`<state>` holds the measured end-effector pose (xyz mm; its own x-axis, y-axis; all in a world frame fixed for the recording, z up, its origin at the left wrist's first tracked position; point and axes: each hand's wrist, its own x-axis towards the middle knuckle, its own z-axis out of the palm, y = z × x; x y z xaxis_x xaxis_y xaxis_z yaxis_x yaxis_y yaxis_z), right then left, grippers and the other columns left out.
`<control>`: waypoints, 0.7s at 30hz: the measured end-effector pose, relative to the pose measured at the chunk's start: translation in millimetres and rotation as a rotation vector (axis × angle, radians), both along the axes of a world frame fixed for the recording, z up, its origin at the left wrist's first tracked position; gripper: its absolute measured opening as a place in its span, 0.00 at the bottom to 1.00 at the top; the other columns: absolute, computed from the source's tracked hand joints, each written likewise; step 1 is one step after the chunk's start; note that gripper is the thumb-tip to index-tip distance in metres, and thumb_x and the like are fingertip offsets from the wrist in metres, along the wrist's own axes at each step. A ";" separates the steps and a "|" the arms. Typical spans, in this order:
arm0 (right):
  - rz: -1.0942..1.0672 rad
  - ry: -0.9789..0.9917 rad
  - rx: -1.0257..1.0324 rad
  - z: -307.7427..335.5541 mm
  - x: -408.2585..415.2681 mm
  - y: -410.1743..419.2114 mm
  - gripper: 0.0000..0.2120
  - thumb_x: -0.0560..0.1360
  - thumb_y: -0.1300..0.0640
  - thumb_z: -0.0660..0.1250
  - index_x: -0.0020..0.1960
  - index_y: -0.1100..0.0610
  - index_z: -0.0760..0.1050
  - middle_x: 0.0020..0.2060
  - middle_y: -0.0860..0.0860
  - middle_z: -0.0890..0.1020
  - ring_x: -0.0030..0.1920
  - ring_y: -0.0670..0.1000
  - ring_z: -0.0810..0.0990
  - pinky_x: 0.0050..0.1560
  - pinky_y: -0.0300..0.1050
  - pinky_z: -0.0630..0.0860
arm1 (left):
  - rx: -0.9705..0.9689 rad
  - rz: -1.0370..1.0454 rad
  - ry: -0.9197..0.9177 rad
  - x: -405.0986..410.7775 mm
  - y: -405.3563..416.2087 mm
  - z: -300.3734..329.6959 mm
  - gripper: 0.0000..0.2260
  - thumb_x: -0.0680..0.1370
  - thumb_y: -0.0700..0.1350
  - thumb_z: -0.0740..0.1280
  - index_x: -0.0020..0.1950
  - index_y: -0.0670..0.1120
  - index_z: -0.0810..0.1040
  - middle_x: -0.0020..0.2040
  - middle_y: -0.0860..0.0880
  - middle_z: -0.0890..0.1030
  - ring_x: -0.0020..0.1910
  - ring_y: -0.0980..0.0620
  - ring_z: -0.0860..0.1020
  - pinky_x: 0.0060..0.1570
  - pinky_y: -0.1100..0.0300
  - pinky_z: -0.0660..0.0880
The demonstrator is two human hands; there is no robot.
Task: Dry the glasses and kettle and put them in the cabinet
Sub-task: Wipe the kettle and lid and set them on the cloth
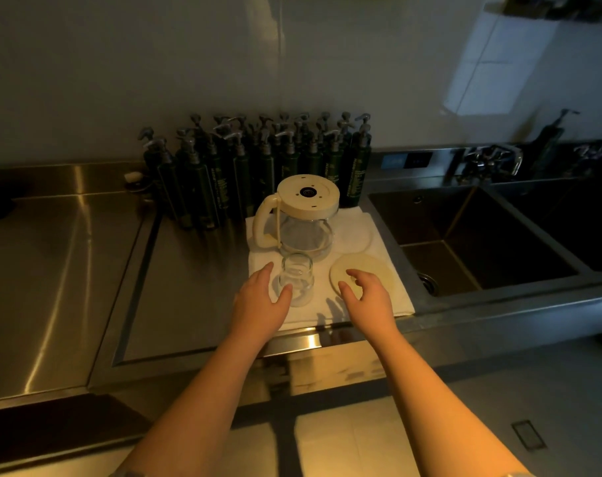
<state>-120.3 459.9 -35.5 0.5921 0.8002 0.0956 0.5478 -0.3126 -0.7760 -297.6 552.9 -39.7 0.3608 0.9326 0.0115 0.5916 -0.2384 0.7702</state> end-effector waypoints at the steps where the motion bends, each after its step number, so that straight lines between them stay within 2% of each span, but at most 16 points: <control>1: 0.004 0.002 0.004 -0.4 1.7 -1.1 0.18 0.78 0.51 0.63 0.67 0.54 0.71 0.64 0.52 0.74 0.63 0.51 0.74 0.62 0.48 0.72 | -0.001 0.005 0.004 1.1 -2.2 -0.2 0.27 0.78 0.58 0.62 0.75 0.53 0.62 0.73 0.48 0.67 0.70 0.45 0.68 0.66 0.45 0.69; 14: 0.104 0.035 0.011 -5.0 31.8 -15.7 0.18 0.78 0.51 0.63 0.66 0.54 0.72 0.64 0.51 0.74 0.62 0.51 0.74 0.62 0.46 0.71 | 0.003 0.121 0.042 21.2 -37.2 3.3 0.27 0.78 0.59 0.61 0.75 0.53 0.62 0.74 0.49 0.67 0.70 0.47 0.68 0.67 0.47 0.69; 21: 0.120 0.061 -0.005 -8.7 38.8 -24.9 0.18 0.79 0.52 0.63 0.67 0.54 0.71 0.65 0.52 0.73 0.62 0.51 0.74 0.58 0.40 0.70 | 0.030 0.148 0.100 27.0 -52.6 6.0 0.26 0.79 0.57 0.61 0.76 0.51 0.62 0.74 0.48 0.67 0.71 0.47 0.67 0.68 0.50 0.67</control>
<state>-81.5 435.0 -44.2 0.4969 0.8659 0.0577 0.5330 -0.2521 -0.8077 -270.6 500.4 -33.7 0.2201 0.9754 0.0110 0.6954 -0.1648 0.6995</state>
